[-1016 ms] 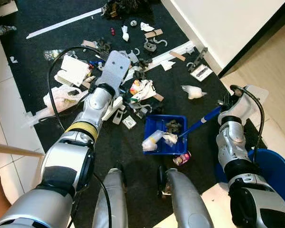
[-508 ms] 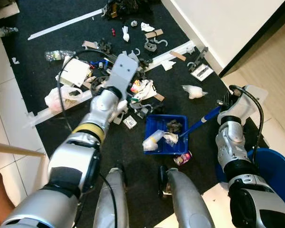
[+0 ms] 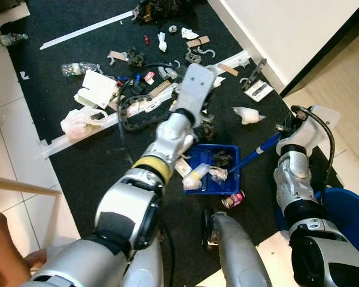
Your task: Sweep floor
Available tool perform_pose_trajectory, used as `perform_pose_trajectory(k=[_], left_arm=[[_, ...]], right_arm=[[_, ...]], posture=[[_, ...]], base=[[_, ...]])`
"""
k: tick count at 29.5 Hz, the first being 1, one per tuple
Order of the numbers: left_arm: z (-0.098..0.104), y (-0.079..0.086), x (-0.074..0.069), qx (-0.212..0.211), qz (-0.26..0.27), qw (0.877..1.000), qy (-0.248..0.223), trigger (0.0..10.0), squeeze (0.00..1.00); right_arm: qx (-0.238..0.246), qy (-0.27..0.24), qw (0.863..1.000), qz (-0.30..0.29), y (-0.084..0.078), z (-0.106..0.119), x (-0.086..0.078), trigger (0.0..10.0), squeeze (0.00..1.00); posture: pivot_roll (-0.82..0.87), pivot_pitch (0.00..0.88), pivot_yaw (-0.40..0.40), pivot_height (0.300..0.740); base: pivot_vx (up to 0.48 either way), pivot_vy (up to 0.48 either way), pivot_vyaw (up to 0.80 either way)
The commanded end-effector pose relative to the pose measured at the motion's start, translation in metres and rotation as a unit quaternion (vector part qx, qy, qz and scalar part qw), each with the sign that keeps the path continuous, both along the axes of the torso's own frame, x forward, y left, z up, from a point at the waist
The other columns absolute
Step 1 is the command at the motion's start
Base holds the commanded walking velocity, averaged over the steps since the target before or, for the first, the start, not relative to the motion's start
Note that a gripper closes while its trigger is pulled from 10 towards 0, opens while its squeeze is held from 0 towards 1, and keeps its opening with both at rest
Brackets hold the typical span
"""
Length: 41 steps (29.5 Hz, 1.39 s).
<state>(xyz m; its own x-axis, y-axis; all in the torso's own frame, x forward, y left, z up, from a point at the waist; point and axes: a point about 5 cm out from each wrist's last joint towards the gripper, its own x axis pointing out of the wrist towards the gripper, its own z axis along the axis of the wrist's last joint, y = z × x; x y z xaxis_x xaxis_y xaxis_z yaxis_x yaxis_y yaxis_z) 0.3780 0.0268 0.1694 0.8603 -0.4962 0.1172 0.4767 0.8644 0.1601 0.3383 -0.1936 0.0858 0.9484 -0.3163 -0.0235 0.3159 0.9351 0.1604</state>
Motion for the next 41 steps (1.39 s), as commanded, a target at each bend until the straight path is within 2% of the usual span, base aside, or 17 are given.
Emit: perform_pose_trajectory(k=[1,2,5,8,9,11,15,18,21,24,25,28,30,33,35,37,41], left_arm=[[0.015,-0.028,-0.004,-0.055,-0.015,0.998,0.007,10.0,0.00],[0.015,-0.028,-0.004,-0.055,-0.015,0.998,0.007,10.0,0.00],[0.046,-0.048,-0.003,-0.114,-0.014,0.993,0.016,10.0,0.00],[0.059,-0.055,-0.004,-0.140,-0.017,0.990,0.028,10.0,0.00],[0.059,-0.055,-0.004,-0.140,-0.017,0.990,0.028,10.0,0.00],[0.077,-0.053,0.000,-0.171,-0.007,0.984,0.049,10.0,0.00],[0.090,-0.048,0.002,-0.183,-0.007,0.982,0.054,10.0,0.00],[0.103,-0.034,0.005,-0.165,-0.013,0.985,0.038,10.0,0.00],[0.119,-0.001,0.002,-0.079,-0.051,0.996,-0.007,10.0,0.00],[0.124,0.009,-0.002,-0.054,-0.064,0.996,-0.017,10.0,0.00],[0.130,0.019,-0.006,-0.042,-0.076,0.996,-0.021,10.0,0.00],[0.141,0.033,-0.009,-0.041,-0.076,0.996,-0.026,10.0,0.00],[0.161,0.056,-0.010,-0.056,-0.058,0.996,-0.036,10.0,0.00],[0.169,0.065,-0.009,-0.065,-0.047,0.996,-0.040,10.0,0.00],[0.177,0.088,-0.005,-0.093,-0.007,0.995,-0.027,10.0,0.00],[0.167,0.111,0.000,-0.085,0.047,0.995,0.006,10.0,0.00],[0.139,0.136,0.000,-0.034,0.106,0.994,-0.003,10.0,0.00]], right_arm=[[0.017,0.102,0.995,0.009,0.005,-0.045,-0.022,10.0,0.00],[0.017,0.102,0.995,0.009,0.005,-0.045,-0.022,10.0,0.00],[0.019,0.103,0.994,0.009,0.005,-0.045,-0.021,10.0,0.00],[0.020,0.103,0.994,0.010,0.006,-0.045,-0.021,10.0,0.00],[0.020,0.103,0.994,0.010,0.006,-0.045,-0.021,10.0,0.00],[0.021,0.103,0.994,0.012,0.006,-0.044,-0.020,10.0,0.00],[0.022,0.104,0.994,0.013,0.007,-0.044,-0.019,10.0,0.00],[0.024,0.106,0.994,0.015,0.007,-0.044,-0.018,10.0,0.00],[0.029,0.108,0.994,0.020,0.009,-0.043,-0.016,10.0,0.00],[0.031,0.107,0.994,0.021,0.009,-0.042,-0.014,10.0,0.00],[0.032,0.107,0.994,0.022,0.008,-0.041,-0.013,10.0,0.00],[0.032,0.107,0.993,0.024,0.007,-0.039,-0.011,10.0,0.00],[0.032,0.109,0.993,0.026,0.005,-0.037,-0.008,10.0,0.00],[0.032,0.111,0.993,0.027,0.004,-0.037,-0.007,10.0,0.00],[0.033,0.123,0.991,0.027,0.002,-0.038,-0.007,10.0,0.00],[0.034,0.142,0.989,0.025,0.000,-0.041,-0.008,10.0,0.00],[0.033,0.155,0.987,0.017,-0.005,-0.044,-0.009,10.0,0.00]], posture=[[0.03,0.348,0.018,0.740],[0.03,0.348,0.018,0.740],[0.03,0.340,0.021,0.740],[0.04,0.338,0.022,0.740],[0.04,0.338,0.022,0.740],[0.04,0.331,0.022,0.740],[0.05,0.327,0.021,0.740],[0.05,0.318,0.019,0.740],[0.06,0.281,0.019,0.740],[0.06,0.271,0.018,0.740],[0.07,0.253,0.015,0.740],[0.08,0.229,0.007,0.740],[0.09,0.188,-0.014,0.740],[0.09,0.183,-0.016,0.740],[0.10,0.151,-0.031,0.740],[0.10,0.124,-0.034,0.740],[0.10,0.101,-0.036,0.740]], base=[[0.000,0.000,0.00],[0.000,0.000,0.00],[0.000,0.000,0.00],[0.000,0.000,0.00],[0.000,0.000,0.00],[0.000,0.000,0.00],[0.000,0.000,0.00],[0.000,0.000,0.00],[0.000,0.000,0.00],[0.000,0.000,0.00],[0.000,0.000,0.00],[0.000,0.000,0.00],[0.000,0.000,0.00],[0.000,0.000,0.00],[0.000,0.000,0.00],[0.000,0.000,0.00],[0.000,0.000,0.00]])
